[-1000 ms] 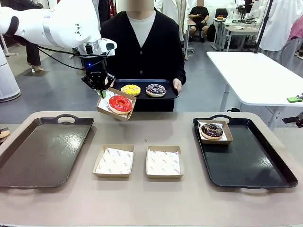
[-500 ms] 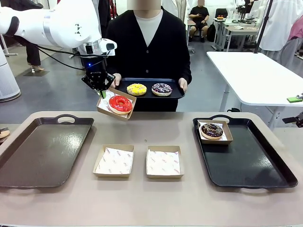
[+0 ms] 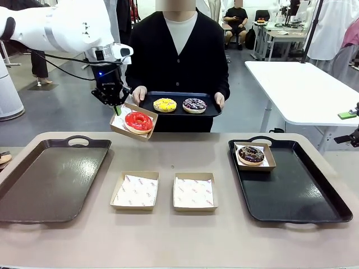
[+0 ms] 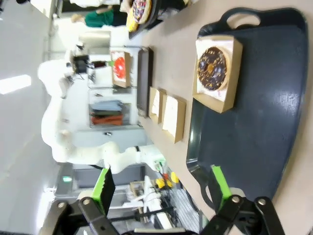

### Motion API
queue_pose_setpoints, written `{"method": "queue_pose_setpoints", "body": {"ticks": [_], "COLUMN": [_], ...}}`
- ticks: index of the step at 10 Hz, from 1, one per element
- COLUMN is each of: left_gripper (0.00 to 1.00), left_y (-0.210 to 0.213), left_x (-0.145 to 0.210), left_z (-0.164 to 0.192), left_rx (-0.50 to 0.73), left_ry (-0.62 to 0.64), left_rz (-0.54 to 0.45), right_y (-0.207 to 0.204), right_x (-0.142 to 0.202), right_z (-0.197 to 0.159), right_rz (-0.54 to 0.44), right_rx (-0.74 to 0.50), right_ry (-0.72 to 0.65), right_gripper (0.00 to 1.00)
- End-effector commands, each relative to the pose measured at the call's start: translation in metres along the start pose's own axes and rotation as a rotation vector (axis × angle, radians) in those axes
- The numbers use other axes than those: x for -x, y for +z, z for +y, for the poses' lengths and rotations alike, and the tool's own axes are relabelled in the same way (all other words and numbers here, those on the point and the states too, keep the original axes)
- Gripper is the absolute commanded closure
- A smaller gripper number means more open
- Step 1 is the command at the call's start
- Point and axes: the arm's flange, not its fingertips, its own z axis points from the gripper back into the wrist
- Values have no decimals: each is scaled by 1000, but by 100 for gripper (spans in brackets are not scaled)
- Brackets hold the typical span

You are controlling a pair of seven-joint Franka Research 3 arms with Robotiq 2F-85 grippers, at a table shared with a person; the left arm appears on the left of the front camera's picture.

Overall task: Individually package the donuts and arrange them on the tray.
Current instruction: Place the picked Paper togo box on the Handle tray while simultaneously picking up another Paper togo box from the table with the other hand.

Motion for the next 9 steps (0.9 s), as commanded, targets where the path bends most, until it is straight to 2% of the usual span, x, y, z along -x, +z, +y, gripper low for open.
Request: {"method": "queue_pose_setpoints", "body": {"ticks": [1, 4, 7, 9], "left_gripper": [99, 99, 99, 99], "left_y": [16, 7, -14, -35], "left_x": [28, 41, 45, 46], "left_z": [35, 82, 116, 141], "left_rx": [23, -10, -34, -41], "left_ry": [10, 34, 72, 121], "left_rz": [6, 25, 35, 67], "right_y": [-28, -94, -180, -235], "right_x": [19, 29, 30, 29], "right_z": [56, 98, 112, 116], "right_rz": [33, 61, 90, 95], "right_rx": [173, 436, 656, 739], "right_ry": [13, -7, 7, 21], "right_gripper": [0, 0, 0, 0]}}
